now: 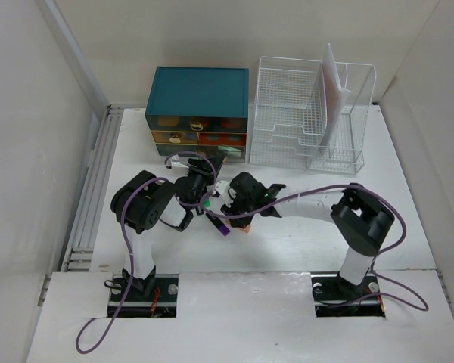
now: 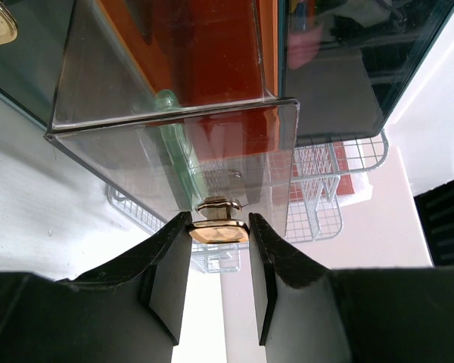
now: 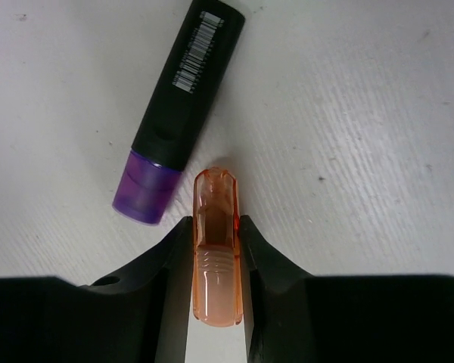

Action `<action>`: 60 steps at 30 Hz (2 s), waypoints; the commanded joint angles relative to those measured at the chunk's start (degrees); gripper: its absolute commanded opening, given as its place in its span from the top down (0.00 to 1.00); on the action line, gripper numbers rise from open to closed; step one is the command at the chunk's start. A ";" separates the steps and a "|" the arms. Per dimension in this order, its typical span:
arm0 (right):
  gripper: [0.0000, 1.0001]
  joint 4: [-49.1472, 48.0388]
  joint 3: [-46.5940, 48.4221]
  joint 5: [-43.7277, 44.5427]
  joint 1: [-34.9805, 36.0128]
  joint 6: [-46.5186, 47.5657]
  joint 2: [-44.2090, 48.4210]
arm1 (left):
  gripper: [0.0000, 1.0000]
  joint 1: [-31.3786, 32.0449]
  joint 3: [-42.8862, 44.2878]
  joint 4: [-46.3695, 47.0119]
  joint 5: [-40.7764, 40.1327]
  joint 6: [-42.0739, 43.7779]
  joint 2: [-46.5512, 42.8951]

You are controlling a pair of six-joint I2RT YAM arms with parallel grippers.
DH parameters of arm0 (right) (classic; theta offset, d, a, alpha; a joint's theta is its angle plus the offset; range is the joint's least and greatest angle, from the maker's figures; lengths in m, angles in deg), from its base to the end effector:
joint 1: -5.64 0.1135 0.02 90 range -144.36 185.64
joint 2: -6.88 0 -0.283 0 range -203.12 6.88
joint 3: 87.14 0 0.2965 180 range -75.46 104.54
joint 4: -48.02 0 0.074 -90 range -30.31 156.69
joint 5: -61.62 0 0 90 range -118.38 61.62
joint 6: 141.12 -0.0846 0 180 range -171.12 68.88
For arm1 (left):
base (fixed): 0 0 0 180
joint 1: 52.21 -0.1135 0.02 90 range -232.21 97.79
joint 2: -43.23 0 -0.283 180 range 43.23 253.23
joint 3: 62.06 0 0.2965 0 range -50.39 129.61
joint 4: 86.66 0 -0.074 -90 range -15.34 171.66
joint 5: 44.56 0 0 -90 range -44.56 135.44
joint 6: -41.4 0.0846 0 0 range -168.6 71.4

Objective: Organize the desk

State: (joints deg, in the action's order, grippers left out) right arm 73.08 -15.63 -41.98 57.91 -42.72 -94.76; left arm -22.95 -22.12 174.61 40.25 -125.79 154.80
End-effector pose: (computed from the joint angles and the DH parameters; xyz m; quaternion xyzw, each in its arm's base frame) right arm 0.2429 0.3465 0.1136 -0.5091 0.7999 0.2158 0.2333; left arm 0.3296 -0.1759 0.1218 -0.2934 0.5749 -0.5939 0.4803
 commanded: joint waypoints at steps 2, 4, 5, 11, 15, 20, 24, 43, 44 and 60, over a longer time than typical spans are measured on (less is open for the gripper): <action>0.99 -0.20 1.25 4.81 0.73 2.66 7.93 | 1.00 1.24 -1.20 18.32 2.29 3.27 3.66; 0.99 -0.20 2.48 6.57 0.73 3.28 9.44 | 1.00 1.24 -1.20 18.32 2.29 3.27 3.66; 0.99 0.41 3.44 7.27 0.73 3.29 10.84 | 1.00 1.24 -0.68 18.32 2.29 3.27 3.66; 1.00 0.94 9.14 16.67 0.73 7.32 14.54 | 1.00 1.24 -0.67 17.27 2.29 3.27 3.66; 1.00 0.94 15.11 19.05 -2.17 10.14 13.76 | 1.00 1.24 -0.15 17.27 2.29 3.27 3.66; 1.00 0.94 21.63 19.58 -4.72 12.43 8.75 | 1.00 1.24 -0.15 17.27 2.29 3.27 3.66; 1.00 0.41 27.25 19.58 -7.17 13.65 4.54 | 1.00 1.24 0.38 17.27 2.82 3.27 3.66; 0.95 3.30 46.15 15.28 -11.93 17.26 -13.13 | 1.00 1.24 -0.15 17.80 2.82 3.27 4.18; 0.85 3.31 46.16 14.67 -11.93 17.26 -13.75 | 1.00 1.24 -0.15 17.80 2.82 3.27 4.18; 0.53 4.54 41.08 11.76 -10.87 17.26 -7.08 | 1.00 1.24 1.43 16.13 2.82 3.79 4.18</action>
State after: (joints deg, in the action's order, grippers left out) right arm 77.78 26.47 -28.89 46.26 -25.45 -107.37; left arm -22.69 -20.45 173.53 40.60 -125.81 155.35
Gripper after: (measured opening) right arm 0.472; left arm 0.304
